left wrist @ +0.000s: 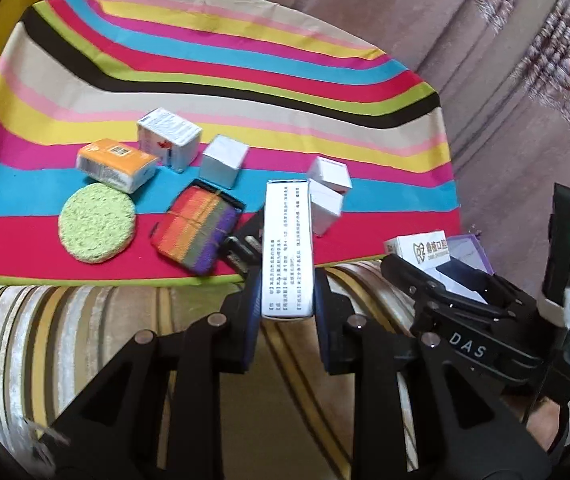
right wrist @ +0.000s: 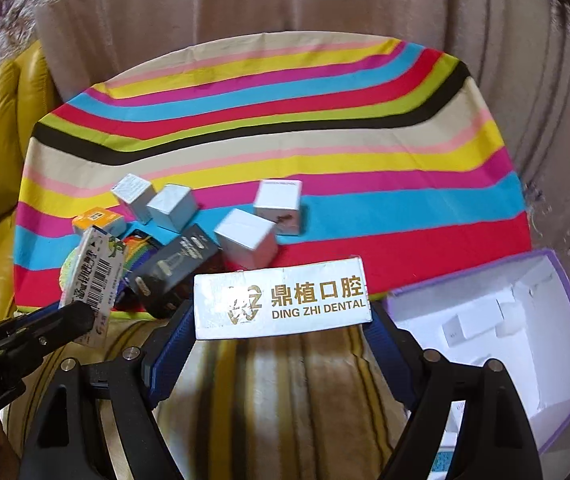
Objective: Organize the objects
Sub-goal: 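Carry both boxes over the purple-rimmed box and open both grippers, then move both open grippers back over the cloth, then grasp the black DORMI box with the right gripper while the left grasps the green sponge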
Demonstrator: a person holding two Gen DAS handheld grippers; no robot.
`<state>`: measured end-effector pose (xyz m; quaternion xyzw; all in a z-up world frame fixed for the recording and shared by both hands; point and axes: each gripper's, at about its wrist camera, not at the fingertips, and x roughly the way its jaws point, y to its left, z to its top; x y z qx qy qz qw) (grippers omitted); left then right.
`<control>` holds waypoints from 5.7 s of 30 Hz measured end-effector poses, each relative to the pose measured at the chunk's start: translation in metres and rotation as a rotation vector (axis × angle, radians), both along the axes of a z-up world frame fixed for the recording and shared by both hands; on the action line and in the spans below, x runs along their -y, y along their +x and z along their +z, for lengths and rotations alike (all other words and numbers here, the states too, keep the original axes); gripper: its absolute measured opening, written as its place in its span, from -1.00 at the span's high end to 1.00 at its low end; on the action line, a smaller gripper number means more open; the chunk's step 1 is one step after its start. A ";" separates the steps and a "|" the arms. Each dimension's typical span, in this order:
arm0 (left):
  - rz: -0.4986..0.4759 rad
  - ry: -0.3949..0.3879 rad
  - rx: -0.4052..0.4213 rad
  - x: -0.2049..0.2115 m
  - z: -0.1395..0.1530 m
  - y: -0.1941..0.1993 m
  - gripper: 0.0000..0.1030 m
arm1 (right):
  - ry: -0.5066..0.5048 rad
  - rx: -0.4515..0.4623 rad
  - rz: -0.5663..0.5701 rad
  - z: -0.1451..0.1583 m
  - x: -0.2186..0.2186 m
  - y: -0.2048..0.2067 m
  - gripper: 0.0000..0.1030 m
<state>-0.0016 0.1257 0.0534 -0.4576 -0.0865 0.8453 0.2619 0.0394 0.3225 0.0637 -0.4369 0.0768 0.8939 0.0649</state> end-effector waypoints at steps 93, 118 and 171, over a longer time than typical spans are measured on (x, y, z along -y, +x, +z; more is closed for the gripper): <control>0.203 -0.001 0.021 0.044 -0.008 -0.008 -0.38 | 0.007 0.095 -0.057 -0.010 -0.057 0.042 -0.65; 0.286 0.012 0.114 0.089 -0.029 -0.025 -0.53 | -0.056 0.173 0.341 -0.027 0.026 -0.032 -0.69; 0.182 -0.365 0.190 0.080 -0.075 -0.122 -0.66 | 0.068 0.220 0.628 -0.065 0.077 -0.114 -0.71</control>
